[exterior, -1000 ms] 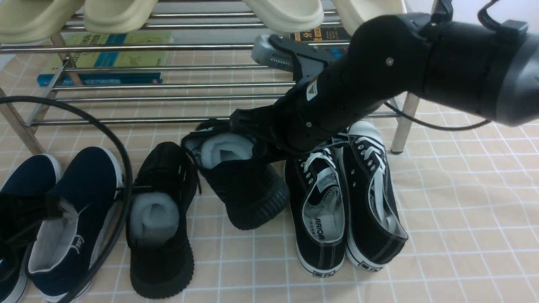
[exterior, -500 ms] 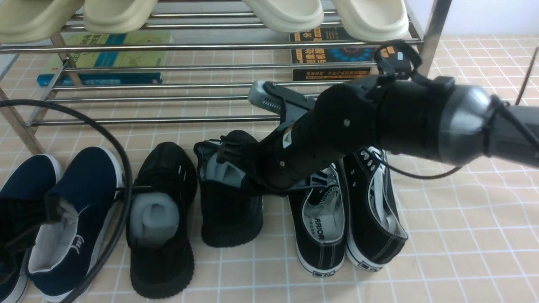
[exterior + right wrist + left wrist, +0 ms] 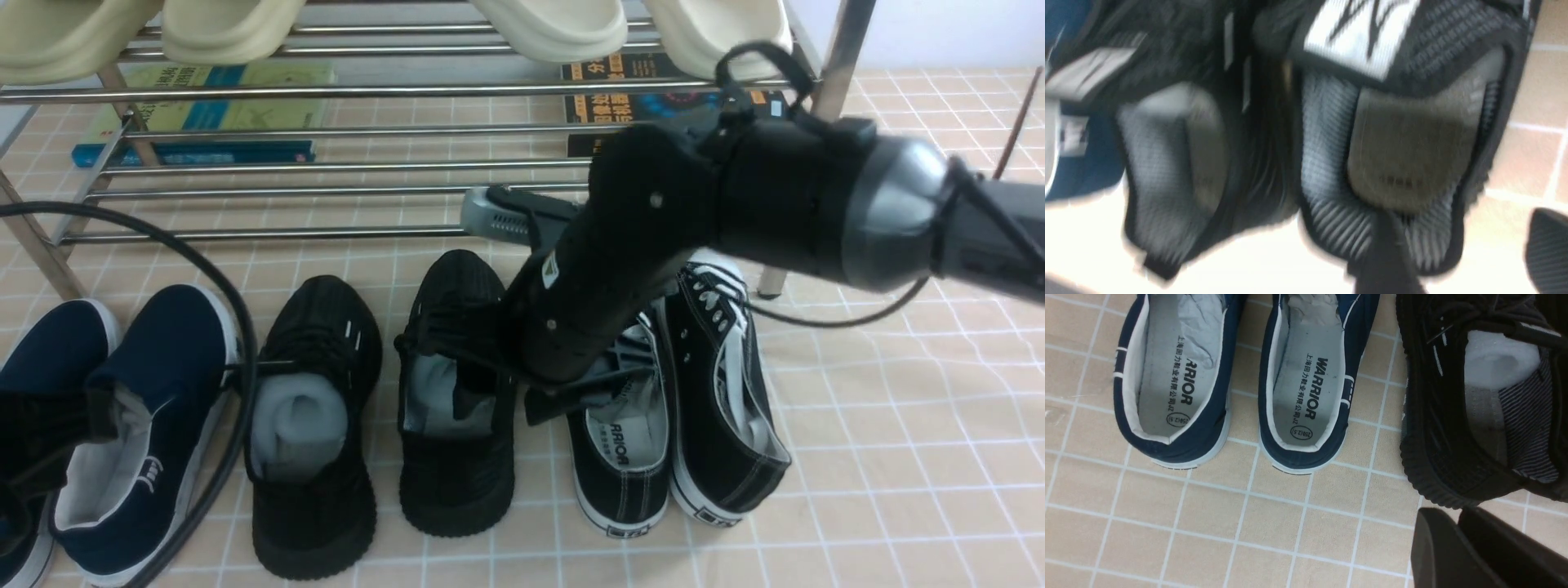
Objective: Take the shoes off the shelf from the light coffee tablecloth by hand.
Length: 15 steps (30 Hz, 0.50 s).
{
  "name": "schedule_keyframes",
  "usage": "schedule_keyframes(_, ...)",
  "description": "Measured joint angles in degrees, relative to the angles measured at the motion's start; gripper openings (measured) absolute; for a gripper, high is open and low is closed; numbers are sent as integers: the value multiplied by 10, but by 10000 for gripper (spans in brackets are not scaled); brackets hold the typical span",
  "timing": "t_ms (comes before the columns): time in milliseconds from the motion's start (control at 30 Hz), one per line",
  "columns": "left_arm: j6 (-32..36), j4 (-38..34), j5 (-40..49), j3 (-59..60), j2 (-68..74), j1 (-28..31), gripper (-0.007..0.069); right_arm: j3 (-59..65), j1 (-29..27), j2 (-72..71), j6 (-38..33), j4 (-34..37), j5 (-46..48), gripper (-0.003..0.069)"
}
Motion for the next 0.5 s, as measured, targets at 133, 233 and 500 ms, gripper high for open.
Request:
schedule_keyframes(133, 0, 0, 0, 0, 0, 0, 107, -89, -26, -28, -73, -16, 134, 470)
schedule_keyframes(233, 0, 0, 0, 0, 0, 0, 106, -138, -54, -62, -123, -46, 182, 360)
schedule_keyframes(500, 0, 3, 0, 0, 0, 0, 114, -145, -112, -192, -212, -79, 202, -6)
